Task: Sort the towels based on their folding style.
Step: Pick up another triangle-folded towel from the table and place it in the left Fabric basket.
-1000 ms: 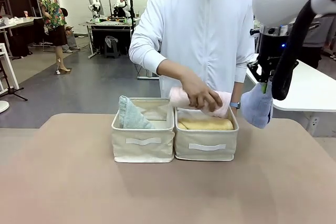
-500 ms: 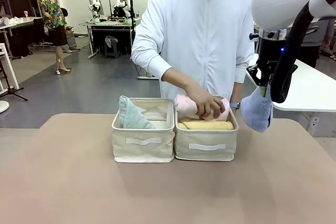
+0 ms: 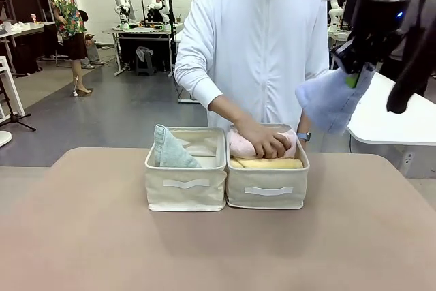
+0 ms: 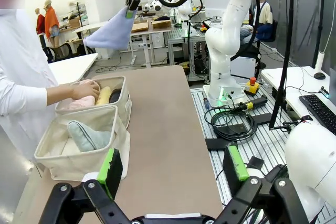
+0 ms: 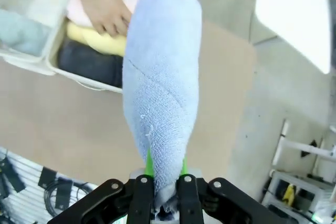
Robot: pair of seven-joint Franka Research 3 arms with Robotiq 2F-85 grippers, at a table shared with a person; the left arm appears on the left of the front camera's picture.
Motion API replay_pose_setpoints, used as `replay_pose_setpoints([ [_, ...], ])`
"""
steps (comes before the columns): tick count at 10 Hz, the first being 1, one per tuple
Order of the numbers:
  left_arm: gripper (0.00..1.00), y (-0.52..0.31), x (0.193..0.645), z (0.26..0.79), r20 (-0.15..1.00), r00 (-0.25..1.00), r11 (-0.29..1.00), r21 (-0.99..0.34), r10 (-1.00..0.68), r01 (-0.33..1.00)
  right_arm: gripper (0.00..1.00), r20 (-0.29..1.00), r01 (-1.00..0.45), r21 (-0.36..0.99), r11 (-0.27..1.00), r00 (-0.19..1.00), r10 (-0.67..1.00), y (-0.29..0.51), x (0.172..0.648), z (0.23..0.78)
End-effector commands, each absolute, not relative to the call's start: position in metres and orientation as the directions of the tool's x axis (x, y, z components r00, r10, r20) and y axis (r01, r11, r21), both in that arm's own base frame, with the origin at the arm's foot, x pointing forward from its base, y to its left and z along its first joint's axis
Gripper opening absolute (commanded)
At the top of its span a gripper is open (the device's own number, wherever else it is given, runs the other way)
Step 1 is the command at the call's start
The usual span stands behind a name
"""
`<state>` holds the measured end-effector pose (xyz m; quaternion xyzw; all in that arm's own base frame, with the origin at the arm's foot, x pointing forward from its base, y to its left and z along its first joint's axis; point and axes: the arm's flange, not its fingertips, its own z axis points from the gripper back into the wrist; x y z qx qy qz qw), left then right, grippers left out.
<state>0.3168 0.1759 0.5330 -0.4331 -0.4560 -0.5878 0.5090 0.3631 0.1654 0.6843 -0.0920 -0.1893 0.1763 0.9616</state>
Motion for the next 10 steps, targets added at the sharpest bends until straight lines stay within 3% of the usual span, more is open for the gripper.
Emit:
replay_pose_setpoints([
  [1,1.0,0.175,0.315,0.533,0.974,-0.134,-0.062,0.124,-0.183,0.99,0.16,0.317,-0.361,-0.233,0.903,0.849,0.422,0.152,0.349,0.674],
  [2,1.0,0.175,0.315,0.533,0.974,-0.134,-0.062,0.124,-0.183,0.99,0.16,0.327,-0.272,-0.248,0.93,0.88,0.345,0.149,0.348,0.671],
  [3,1.0,0.175,0.315,0.533,0.974,-0.134,-0.062,0.124,-0.183,0.99,0.16,0.34,-0.318,-0.251,0.914,0.856,0.391,0.162,0.348,0.691],
  [8,1.0,0.175,0.315,0.533,0.974,-0.134,-0.062,0.124,-0.183,0.99,0.16,0.329,-0.315,-0.254,0.914,0.861,0.388,0.16,0.346,0.688],
  [9,1.0,0.175,0.315,0.533,0.974,-0.134,-0.062,0.124,-0.183,0.99,0.16,0.265,-0.608,-0.3,0.735,0.687,0.677,0.169,0.34,0.687],
  [10,1.0,0.175,0.315,0.533,0.974,-0.134,-0.062,0.124,-0.183,0.99,0.16,0.254,-0.703,-0.318,0.636,0.583,0.772,0.188,0.341,0.692],
])
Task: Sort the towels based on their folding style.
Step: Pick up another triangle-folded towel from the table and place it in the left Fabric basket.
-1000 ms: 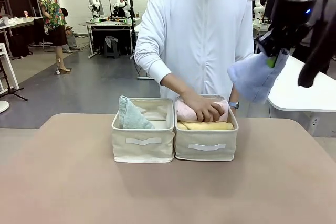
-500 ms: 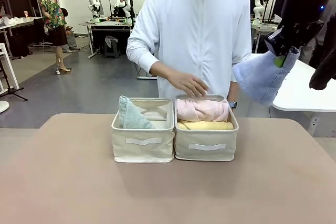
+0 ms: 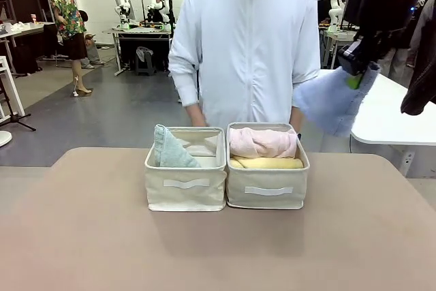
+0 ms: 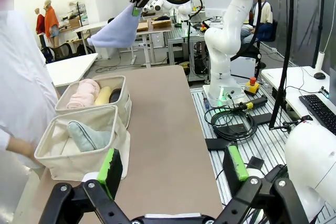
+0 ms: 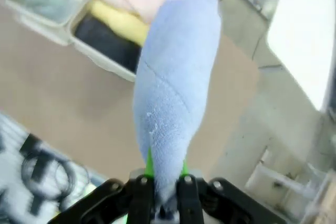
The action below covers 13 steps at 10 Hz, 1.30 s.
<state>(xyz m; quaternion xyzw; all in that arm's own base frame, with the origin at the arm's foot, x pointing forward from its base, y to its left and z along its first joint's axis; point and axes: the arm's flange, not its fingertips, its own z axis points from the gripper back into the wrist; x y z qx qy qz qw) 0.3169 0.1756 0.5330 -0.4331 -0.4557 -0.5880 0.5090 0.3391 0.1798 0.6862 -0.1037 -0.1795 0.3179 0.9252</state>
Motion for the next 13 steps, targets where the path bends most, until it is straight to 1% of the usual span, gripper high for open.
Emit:
replay_pose_setpoints([
  [1,1.0,0.175,0.315,0.533,0.974,-0.134,-0.062,0.124,-0.183,0.99,0.16,0.198,-0.84,-0.305,0.449,0.405,0.893,0.212,0.344,0.696],
  [2,1.0,0.175,0.315,0.533,0.974,-0.134,-0.062,0.124,-0.183,0.99,0.16,0.158,-0.908,-0.295,0.297,0.261,0.953,0.242,0.349,0.702],
  [3,1.0,0.175,0.315,0.533,0.974,-0.134,-0.062,0.124,-0.183,0.99,0.16,0.131,-0.93,-0.291,0.226,0.195,0.972,0.268,0.355,0.707],
  [4,1.0,0.175,0.315,0.533,0.974,-0.134,-0.062,0.124,-0.183,0.99,0.16,0.102,-0.936,-0.294,0.196,0.173,0.98,0.293,0.364,0.709],
  [6,1.0,0.175,0.315,0.533,0.974,-0.134,-0.062,0.124,-0.183,0.99,0.16,0.092,-0.946,-0.273,0.176,0.157,0.983,0.336,0.384,0.713],
  [7,1.0,0.175,0.315,0.533,0.974,-0.134,-0.062,0.124,-0.183,0.99,0.16,0.097,-0.947,-0.259,0.19,0.17,0.981,0.345,0.389,0.713],
  [8,1.0,0.175,0.315,0.533,0.974,-0.134,-0.062,0.124,-0.183,0.99,0.16,0.116,-0.945,-0.274,0.176,0.15,0.982,0.328,0.369,0.695],
  [13,1.0,0.175,0.315,0.533,0.974,-0.134,-0.062,0.124,-0.183,0.99,0.16,0.116,-0.945,-0.274,0.176,0.15,0.982,0.328,0.369,0.695],
])
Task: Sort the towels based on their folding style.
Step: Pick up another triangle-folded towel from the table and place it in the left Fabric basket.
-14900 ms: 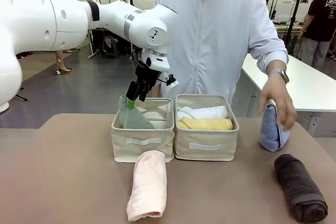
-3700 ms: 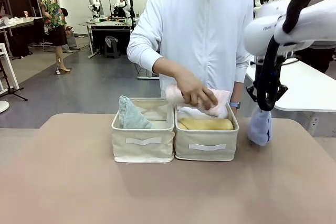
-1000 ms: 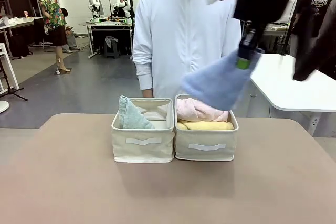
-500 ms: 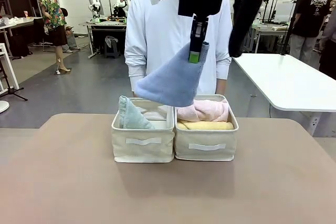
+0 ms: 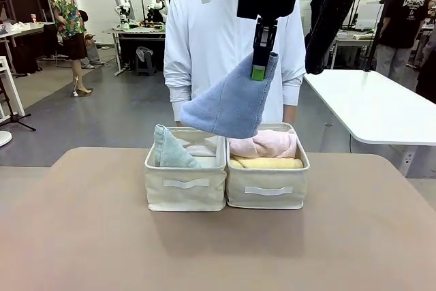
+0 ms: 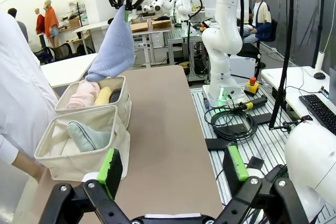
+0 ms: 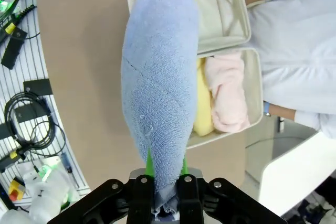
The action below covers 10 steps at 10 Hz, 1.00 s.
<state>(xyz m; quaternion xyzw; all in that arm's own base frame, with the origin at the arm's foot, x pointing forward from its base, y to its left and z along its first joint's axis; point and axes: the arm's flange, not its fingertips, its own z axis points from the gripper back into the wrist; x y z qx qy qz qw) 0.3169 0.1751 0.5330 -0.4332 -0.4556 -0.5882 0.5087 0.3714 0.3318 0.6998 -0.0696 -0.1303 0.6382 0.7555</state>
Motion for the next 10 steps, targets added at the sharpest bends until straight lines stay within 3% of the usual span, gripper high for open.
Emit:
replay_pose_setpoints([
  [1,1.0,0.175,0.315,0.533,0.974,-0.134,-0.062,0.124,-0.183,0.99,0.16,0.11,-0.946,-0.272,0.176,0.151,0.982,0.332,0.372,0.701],
  [2,1.0,0.175,0.315,0.533,0.974,-0.134,-0.062,0.124,-0.183,0.99,0.16,0.096,-0.953,-0.283,0.111,0.087,0.992,0.348,0.38,0.703],
  [7,1.0,0.175,0.315,0.533,0.974,-0.134,-0.062,0.124,-0.183,0.99,0.16,0.039,-0.952,-0.261,0.163,0.158,0.987,0.395,0.464,0.697],
  [10,1.0,0.175,0.315,0.533,0.974,-0.134,-0.062,0.124,-0.183,0.99,0.16,-0.002,-0.973,-0.192,0.124,0.127,0.992,0.402,0.496,0.679],
])
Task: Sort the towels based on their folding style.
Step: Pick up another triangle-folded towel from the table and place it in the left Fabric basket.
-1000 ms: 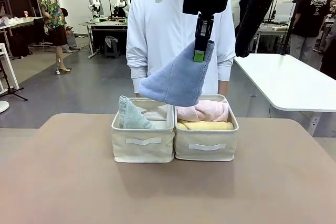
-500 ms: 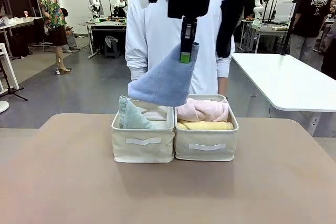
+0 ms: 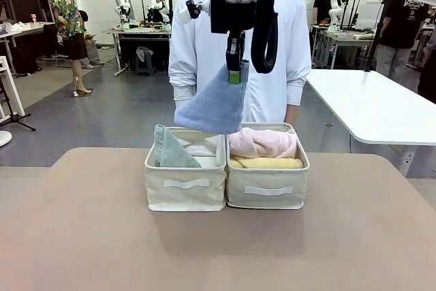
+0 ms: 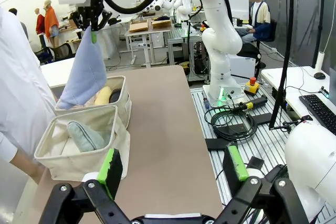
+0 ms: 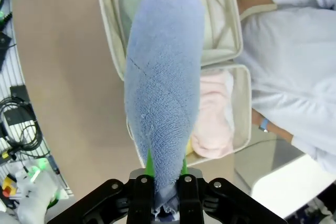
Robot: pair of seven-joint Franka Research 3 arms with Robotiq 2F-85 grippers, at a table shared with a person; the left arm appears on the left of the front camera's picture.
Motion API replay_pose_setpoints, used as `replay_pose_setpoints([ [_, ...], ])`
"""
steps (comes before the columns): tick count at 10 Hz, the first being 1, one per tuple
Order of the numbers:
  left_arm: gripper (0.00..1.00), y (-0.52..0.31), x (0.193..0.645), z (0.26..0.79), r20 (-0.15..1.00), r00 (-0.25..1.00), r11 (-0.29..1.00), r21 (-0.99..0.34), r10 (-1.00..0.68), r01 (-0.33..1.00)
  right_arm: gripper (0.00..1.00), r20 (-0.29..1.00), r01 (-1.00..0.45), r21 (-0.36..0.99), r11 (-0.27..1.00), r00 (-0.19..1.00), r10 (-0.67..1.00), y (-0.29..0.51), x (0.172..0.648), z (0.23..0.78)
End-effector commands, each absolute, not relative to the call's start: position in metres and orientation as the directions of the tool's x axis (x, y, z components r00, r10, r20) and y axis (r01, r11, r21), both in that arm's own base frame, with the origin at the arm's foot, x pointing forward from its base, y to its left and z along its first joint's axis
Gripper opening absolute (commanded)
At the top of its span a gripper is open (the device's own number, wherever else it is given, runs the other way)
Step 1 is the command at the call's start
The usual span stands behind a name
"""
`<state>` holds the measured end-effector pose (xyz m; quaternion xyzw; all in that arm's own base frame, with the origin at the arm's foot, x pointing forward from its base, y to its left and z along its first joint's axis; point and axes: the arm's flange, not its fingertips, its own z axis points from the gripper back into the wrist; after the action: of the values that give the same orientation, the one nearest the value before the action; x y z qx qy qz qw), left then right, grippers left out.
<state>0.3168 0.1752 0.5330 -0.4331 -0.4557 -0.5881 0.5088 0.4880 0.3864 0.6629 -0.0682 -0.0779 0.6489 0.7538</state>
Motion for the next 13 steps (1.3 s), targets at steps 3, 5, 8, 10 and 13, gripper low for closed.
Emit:
replay_pose_setpoints([
  [3,1.0,0.175,0.315,0.533,0.974,-0.134,-0.062,0.124,-0.183,0.99,0.16,-0.026,-0.985,-0.127,0.116,0.12,0.992,0.414,0.512,0.655],
  [5,1.0,0.175,0.315,0.533,0.974,-0.134,-0.062,0.124,-0.183,0.99,0.16,-0.006,-0.982,-0.137,0.126,0.128,0.992,0.401,0.499,0.64],
  [8,1.0,0.175,0.315,0.533,0.974,-0.134,-0.062,0.124,-0.183,0.99,0.16,-0.008,-0.983,-0.124,0.137,0.139,0.99,0.404,0.503,0.635],
  [10,1.0,0.175,0.315,0.533,0.974,-0.134,-0.062,0.124,-0.183,0.99,0.16,0.015,-0.985,-0.097,0.142,0.141,0.99,0.403,0.52,0.626],
  [13,1.0,0.175,0.315,0.533,0.974,-0.134,-0.062,0.124,-0.183,0.99,0.16,0.086,-0.956,-0.135,0.259,0.249,0.965,0.395,0.543,0.631],
])
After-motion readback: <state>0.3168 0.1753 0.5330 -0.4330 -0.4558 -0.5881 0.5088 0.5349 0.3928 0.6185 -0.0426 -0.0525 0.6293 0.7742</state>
